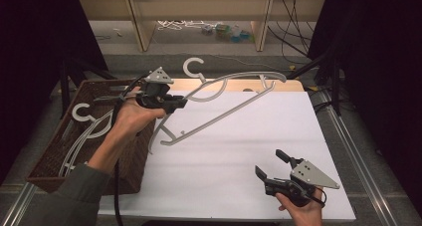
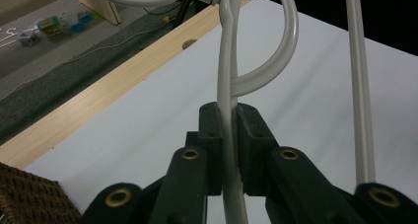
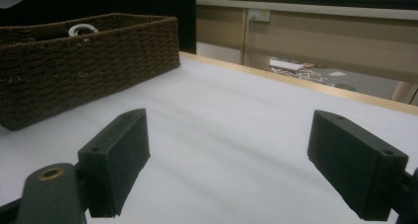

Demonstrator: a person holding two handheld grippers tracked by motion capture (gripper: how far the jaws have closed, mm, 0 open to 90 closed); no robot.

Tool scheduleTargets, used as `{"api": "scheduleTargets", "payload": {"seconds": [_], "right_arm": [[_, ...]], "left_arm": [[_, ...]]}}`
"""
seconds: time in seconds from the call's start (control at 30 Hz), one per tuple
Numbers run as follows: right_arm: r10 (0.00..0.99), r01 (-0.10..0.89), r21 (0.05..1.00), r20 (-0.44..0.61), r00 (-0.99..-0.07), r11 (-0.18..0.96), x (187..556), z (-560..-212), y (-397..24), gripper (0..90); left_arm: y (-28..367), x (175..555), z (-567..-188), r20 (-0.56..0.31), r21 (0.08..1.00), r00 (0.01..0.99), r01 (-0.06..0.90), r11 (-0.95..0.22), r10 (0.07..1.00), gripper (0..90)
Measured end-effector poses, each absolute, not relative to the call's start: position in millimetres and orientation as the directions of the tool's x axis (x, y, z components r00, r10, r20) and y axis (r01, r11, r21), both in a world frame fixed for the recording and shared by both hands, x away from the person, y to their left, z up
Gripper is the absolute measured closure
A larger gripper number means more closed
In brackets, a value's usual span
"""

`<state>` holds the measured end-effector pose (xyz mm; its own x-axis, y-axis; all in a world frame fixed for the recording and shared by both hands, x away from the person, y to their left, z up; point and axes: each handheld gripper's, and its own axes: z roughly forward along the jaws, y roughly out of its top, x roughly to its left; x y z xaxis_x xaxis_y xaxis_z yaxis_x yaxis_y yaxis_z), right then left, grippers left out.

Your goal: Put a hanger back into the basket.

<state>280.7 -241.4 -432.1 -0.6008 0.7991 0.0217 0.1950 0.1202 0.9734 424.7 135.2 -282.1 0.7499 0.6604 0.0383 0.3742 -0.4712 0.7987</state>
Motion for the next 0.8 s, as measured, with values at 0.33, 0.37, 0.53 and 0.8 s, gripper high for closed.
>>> {"api": "scheduleTargets", "payload": {"seconds": [0.33, 0.37, 0.53, 0.8], "right_arm": [[0.799, 0.194, 0.974, 0.021, -0.601, 0.12, 280.6, -432.1, -241.3, 17.0], [0.799, 0.195, 0.973, 0.023, -0.601, 0.119, 280.7, -432.2, -241.3, 17.0], [0.795, 0.193, 0.975, 0.029, -0.606, 0.111, 281.9, -433.5, -240.6, 17.0], [0.799, 0.213, 0.968, 0.021, -0.601, 0.135, 280.9, -432.9, -240.3, 17.0]], "left_arm": [[173.2, 418.0, -270.5, 0.072, 0.806, 0.705, 0.376, -0.458, 0.706, 82.1], [176.1, 416.7, -270.7, 0.059, 0.811, 0.691, 0.388, -0.438, 0.721, 82.1], [202.1, 411.2, -270.6, 0.022, 0.811, 0.663, 0.426, -0.401, 0.749, 82.1], [248.8, 406.7, -269.7, 0.096, 0.81, 0.592, 0.421, -0.409, 0.8, 82.1]]}}
